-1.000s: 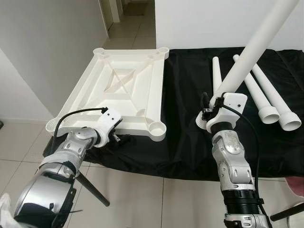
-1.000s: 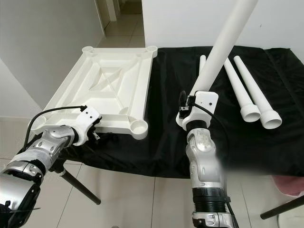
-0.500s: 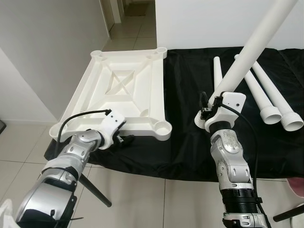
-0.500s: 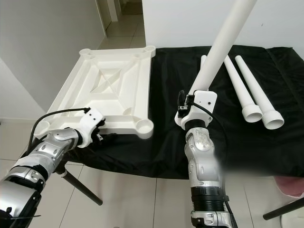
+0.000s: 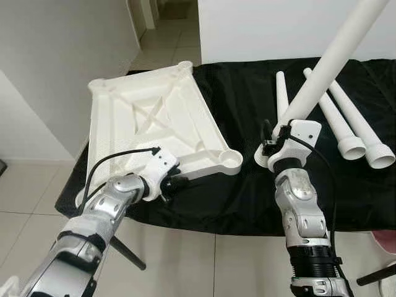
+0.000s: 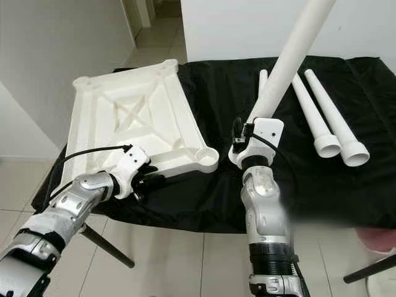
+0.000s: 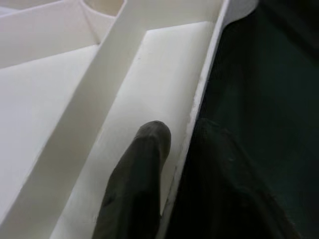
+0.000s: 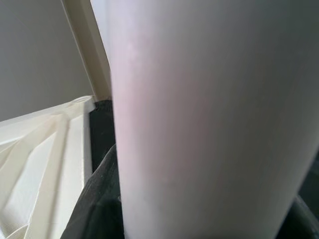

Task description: Building children table

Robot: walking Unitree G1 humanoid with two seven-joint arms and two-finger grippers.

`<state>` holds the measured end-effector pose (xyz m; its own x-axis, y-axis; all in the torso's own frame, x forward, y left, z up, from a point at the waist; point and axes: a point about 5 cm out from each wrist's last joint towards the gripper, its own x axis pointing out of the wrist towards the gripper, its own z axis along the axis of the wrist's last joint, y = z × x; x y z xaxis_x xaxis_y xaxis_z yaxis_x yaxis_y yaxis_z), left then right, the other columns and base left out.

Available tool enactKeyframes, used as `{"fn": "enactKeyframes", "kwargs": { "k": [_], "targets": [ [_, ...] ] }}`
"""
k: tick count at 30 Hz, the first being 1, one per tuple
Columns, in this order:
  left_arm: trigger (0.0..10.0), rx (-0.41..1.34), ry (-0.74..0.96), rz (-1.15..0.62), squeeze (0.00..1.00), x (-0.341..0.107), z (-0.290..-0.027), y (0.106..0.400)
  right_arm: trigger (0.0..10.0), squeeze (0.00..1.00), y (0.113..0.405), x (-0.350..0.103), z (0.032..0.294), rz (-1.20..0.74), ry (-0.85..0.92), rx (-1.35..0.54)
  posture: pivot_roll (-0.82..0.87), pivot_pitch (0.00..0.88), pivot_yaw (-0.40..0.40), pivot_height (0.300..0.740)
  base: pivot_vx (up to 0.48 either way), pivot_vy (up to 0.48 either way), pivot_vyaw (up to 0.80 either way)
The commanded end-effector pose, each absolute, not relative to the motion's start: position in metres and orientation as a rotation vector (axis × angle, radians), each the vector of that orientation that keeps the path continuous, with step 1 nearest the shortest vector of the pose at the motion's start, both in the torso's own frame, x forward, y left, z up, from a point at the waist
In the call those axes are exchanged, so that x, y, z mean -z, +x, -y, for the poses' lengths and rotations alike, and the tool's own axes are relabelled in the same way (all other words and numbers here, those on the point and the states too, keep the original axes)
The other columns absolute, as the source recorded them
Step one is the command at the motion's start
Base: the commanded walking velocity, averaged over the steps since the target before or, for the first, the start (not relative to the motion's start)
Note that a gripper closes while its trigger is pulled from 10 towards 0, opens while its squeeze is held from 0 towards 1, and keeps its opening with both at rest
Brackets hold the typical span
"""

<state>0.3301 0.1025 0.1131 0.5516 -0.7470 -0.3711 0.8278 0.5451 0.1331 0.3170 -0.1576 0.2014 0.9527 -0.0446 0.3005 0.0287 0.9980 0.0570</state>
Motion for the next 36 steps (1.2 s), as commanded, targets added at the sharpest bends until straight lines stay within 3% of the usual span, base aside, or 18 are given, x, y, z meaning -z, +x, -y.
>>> {"fn": "enactKeyframes", "kwargs": {
  "k": [1, 5, 7, 8, 16, 24, 31, 32, 35, 36],
  "targets": [
    [0.0, 1.513, 0.178, -0.518, 0.00, -0.089, -0.100, 0.289, 10.0, 0.00, 0.318, -0.205, 0.154, 0.322, 0.054, 0.026, -0.06, 0.079, 0.142, 0.740, 0.000, 0.000, 0.00],
    [0.4, 1.557, 0.148, -0.496, 0.00, -0.094, -0.092, 0.276, 10.0, 0.00, 0.320, -0.207, 0.154, 0.327, 0.055, 0.023, -0.05, 0.078, 0.140, 0.740, 0.000, 0.000, 0.00],
    [0.0, 1.573, 0.137, -0.492, 0.00, -0.096, -0.090, 0.273, 10.0, 0.00, 0.320, -0.207, 0.153, 0.327, 0.055, 0.021, -0.05, 0.078, 0.140, 0.740, 0.000, 0.000, 0.00],
    [10.0, 1.568, 0.123, -0.479, 0.00, -0.099, -0.085, 0.270, 10.0, 0.00, 0.321, -0.207, 0.152, 0.327, 0.057, 0.016, -0.05, 0.079, 0.137, 0.740, 0.000, 0.000, 0.00],
    [10.0, 1.408, 0.030, -0.391, 0.00, -0.114, -0.077, 0.277, 10.0, 0.00, 0.322, -0.207, 0.151, 0.328, 0.059, 0.011, -0.05, 0.077, 0.139, 0.740, 0.000, 0.000, 0.00],
    [10.0, 1.223, 0.200, -0.319, 0.00, -0.119, -0.095, 0.278, 10.0, 0.00, 0.321, -0.204, 0.150, 0.327, 0.059, 0.013, -0.06, 0.046, 0.143, 0.740, 0.000, 0.000, 0.00],
    [10.0, 1.150, 0.146, -0.214, 0.00, -0.134, -0.098, 0.281, 10.0, 0.00, 0.323, -0.204, 0.149, 0.329, 0.060, 0.014, -0.04, 0.035, 0.148, 0.740, 0.000, 0.000, 0.00],
    [10.0, 1.140, 0.144, -0.206, 0.51, -0.134, -0.097, 0.282, 10.0, 0.00, 0.323, -0.204, 0.148, 0.329, 0.062, 0.013, -0.04, 0.035, 0.149, 0.740, 0.000, 0.000, 0.00],
    [10.0, 1.140, 0.144, -0.206, 0.51, -0.134, -0.097, 0.282, 10.0, 0.00, 0.323, -0.204, 0.148, 0.329, 0.062, 0.013, -0.04, 0.035, 0.149, 0.740, 0.000, 0.000, 0.00],
    [10.0, 1.126, 0.133, -0.209, 1.00, -0.133, -0.096, 0.283, 10.0, 0.00, 0.324, -0.204, 0.147, 0.330, 0.065, 0.011, -0.04, 0.034, 0.151, 0.740, 0.000, 0.000, 0.00]
  ]
}}
